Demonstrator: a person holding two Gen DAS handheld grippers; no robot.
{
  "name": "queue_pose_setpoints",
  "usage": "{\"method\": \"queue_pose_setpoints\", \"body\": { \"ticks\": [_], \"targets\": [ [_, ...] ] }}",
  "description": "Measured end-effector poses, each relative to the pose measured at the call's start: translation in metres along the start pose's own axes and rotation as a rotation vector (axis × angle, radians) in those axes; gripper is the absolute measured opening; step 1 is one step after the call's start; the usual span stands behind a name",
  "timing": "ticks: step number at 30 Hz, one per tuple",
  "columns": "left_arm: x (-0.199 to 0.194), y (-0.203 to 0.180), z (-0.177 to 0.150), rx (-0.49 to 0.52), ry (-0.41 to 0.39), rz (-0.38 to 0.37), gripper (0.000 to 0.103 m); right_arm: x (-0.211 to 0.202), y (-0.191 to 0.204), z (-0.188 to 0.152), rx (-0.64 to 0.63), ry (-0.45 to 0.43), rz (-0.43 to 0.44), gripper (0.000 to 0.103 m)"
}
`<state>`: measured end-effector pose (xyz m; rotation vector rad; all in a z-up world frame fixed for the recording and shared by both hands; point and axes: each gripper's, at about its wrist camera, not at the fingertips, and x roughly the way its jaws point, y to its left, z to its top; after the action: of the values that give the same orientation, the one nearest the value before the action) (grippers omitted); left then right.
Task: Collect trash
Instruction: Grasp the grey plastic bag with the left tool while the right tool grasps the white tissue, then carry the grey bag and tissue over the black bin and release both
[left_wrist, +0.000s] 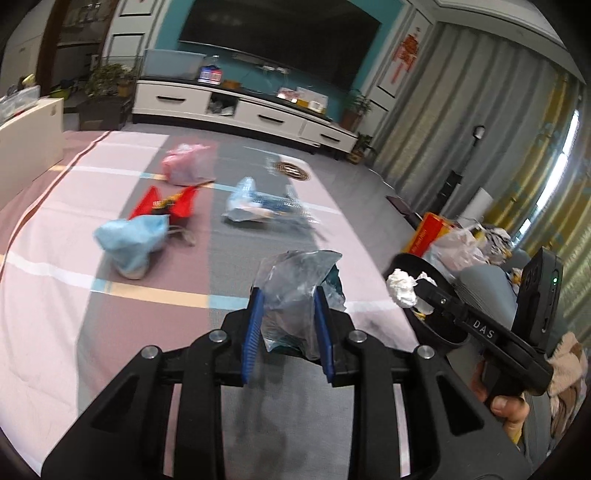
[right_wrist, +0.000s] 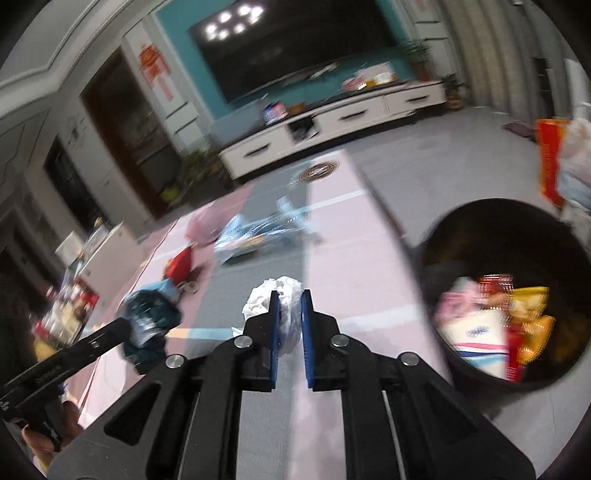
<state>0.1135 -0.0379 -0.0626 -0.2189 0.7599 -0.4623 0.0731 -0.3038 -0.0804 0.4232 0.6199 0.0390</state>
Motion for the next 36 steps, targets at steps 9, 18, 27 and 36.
{"method": "queue_pose_setpoints", "body": {
  "ticks": [9, 18, 27, 36],
  "targets": [
    [0.036, -0.089, 0.008, 0.139, 0.043, -0.104, 0.029, -0.045, -0.08, 0.006, 0.113, -0.161, -0.287, 0.012],
    [0.106, -0.177, 0.01, 0.218, 0.155, -0.248, 0.03, -0.042, -0.133, -0.002, 0.249, -0.152, -0.35, 0.012],
    [0.157, -0.203, 0.0, 0.238, 0.229, -0.232, 0.033, -0.041, -0.153, -0.006, 0.294, -0.134, -0.359, 0.013],
    [0.157, -0.2, -0.002, 0.227, 0.218, -0.247, 0.054, -0.046, -0.16, -0.007, 0.342, -0.158, -0.364, 0.036]
  ]
}}
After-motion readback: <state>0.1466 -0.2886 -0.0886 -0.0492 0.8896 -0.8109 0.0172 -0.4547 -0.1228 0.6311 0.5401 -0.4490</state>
